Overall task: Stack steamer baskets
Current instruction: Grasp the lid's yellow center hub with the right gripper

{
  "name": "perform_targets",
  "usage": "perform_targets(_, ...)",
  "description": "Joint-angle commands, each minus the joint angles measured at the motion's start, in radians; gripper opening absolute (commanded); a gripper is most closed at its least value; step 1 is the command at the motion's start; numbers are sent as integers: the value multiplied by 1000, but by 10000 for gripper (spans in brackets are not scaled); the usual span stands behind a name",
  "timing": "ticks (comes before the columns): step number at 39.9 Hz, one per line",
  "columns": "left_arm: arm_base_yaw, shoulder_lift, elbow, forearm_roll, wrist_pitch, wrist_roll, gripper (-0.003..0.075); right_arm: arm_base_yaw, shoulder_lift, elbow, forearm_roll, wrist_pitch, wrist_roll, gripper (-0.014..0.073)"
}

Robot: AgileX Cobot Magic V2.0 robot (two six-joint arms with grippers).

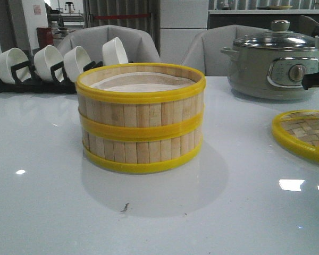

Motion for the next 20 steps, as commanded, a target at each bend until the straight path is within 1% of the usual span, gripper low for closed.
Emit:
perform_targets(1, 3, -6, -27, 14, -73, -11, 91, -7, -55, -34, -16, -42, 3, 120)
perform_targets(4, 3, -6, -27, 14, -73, -11, 91, -7, -55, -34, -16, -42, 3, 55)
perform_targets(5, 3, -6, -27, 14, -73, -11, 91, -7, -55, -34, -16, -42, 3, 47)
perform_targets(10, 3, -6, -27, 14, -73, -11, 91, -7, -62, -35, -16, -32, 3, 57)
perform_targets(16, 3, -6, -27, 14, -73, -11, 91, 15, -117, -40, -16, -20, 3, 57)
perform_targets(20, 3, -6, -27, 14, -73, -11, 91, 41, -161, -83, -16, 27, 3, 57)
